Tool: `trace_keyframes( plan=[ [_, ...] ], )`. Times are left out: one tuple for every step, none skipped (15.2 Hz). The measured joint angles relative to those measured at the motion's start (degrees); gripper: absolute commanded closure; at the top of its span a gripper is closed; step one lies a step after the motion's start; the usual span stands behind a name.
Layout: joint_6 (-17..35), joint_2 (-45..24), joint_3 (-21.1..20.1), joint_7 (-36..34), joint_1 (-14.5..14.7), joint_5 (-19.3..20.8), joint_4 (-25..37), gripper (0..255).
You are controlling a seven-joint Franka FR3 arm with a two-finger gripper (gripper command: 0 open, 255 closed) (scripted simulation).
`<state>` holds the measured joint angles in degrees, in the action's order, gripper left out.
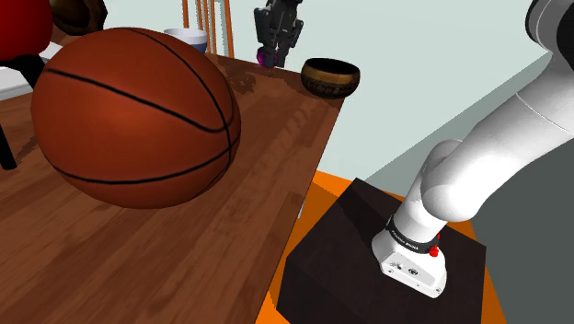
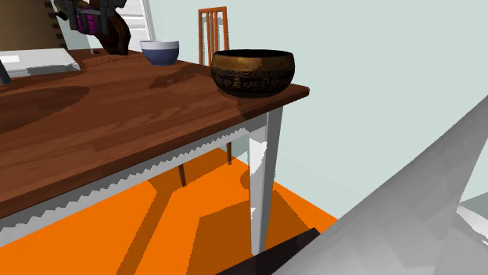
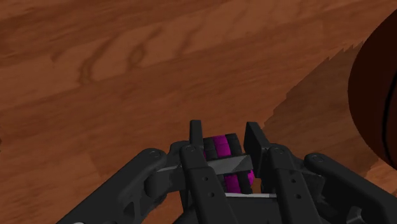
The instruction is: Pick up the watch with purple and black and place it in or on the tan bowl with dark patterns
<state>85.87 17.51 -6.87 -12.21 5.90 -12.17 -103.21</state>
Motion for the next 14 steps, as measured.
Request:
trace_keyframes(
  plan=[
    [-0.8,-0.4,0.0,-0.1,0.0,0.0,1.1,255],
    [-1.6,-0.7,0.1,-0.2,-0.1,0.1,2.3,255],
    [-2.2,-0.8,0.1,-0.3,0.0,0.1,3.0,255],
    [-3.0,-1.1,0.1,-0.5,0.0,0.1,4.1,255],
    [-3.7,-1.5,0.1,-0.7,0.0,0.1,5.3,255],
    [-4.4,-1.9,0.1,-0.8,0.0,0.1,6.3,255],
    [-4.8,-1.8,0.5,-0.3,-0.2,0.2,6.5,255],
    [-5.3,-1.4,1.2,0.7,-0.6,0.4,6.4,255],
    [-5.5,-1.1,2.2,2.1,-1.1,0.6,6.1,255],
    [-6.0,-0.7,3.1,3.4,-1.6,0.9,5.9,255],
    [-5.9,-0.5,4.2,5.1,-2.1,1.2,5.3,255],
    [-5.9,-0.1,5.1,6.5,-2.6,1.5,4.6,255],
    [-6.3,0.3,6.1,8.0,-3.1,1.8,4.4,255],
    [-7.0,-0.1,7.0,9.3,-3.6,2.1,5.2,255]
  ],
)
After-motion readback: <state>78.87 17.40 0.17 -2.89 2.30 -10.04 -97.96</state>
